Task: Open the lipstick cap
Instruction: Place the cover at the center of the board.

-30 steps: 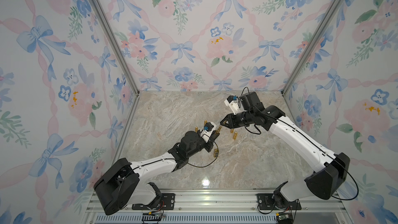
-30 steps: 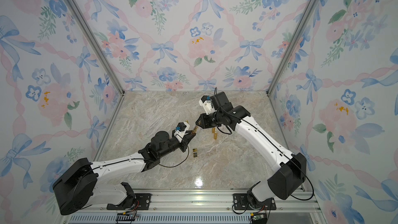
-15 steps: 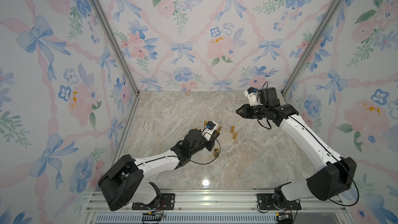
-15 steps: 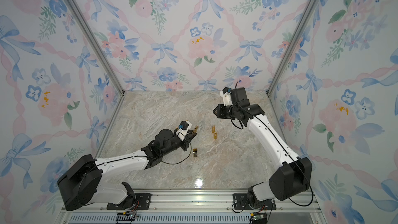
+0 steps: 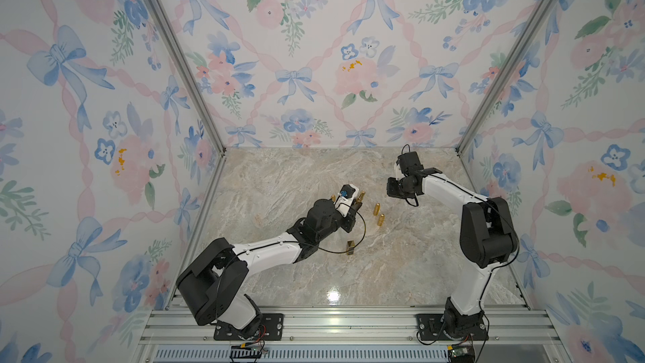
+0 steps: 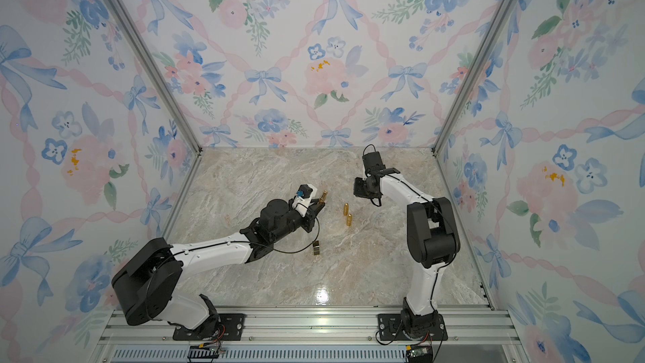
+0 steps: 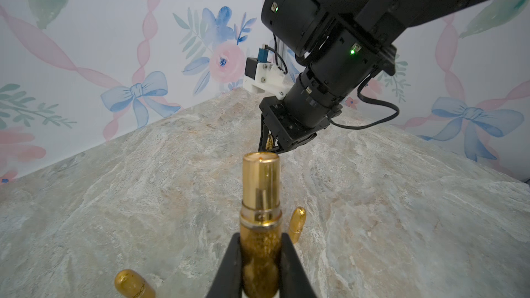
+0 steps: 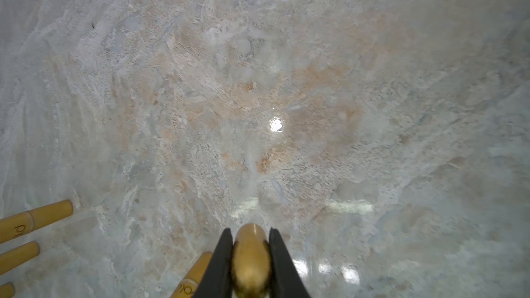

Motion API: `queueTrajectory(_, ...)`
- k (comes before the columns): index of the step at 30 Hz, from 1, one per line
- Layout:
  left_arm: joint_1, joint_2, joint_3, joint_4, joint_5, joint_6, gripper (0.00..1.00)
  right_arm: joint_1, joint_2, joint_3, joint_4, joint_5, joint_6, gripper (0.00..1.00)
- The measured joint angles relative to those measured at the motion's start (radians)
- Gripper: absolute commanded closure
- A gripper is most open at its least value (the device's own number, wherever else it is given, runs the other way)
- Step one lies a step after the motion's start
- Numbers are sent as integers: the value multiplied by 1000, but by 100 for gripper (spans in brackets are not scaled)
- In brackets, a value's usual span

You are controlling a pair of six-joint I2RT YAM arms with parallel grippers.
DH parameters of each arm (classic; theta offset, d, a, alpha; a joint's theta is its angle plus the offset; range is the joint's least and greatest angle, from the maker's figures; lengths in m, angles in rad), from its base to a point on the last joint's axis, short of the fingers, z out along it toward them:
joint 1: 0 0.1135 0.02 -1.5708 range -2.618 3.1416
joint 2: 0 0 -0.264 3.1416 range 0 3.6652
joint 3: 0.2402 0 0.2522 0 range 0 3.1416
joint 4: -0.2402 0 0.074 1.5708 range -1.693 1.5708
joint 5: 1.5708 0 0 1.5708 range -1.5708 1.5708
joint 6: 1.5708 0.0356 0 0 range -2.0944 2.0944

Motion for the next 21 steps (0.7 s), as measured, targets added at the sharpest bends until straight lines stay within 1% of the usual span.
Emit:
queueTrajectory(4, 9, 13, 0, 27, -17, -11, 100, 0, 62, 27, 5, 35, 0, 79)
queueTrajectory(9, 18, 16, 0, 54, -26, -18, 100, 3, 101, 64, 13, 69, -5, 79)
queueTrajectory(21, 27, 16, 0, 84, -30, -27, 100, 31, 175, 102, 19, 94, -7, 78)
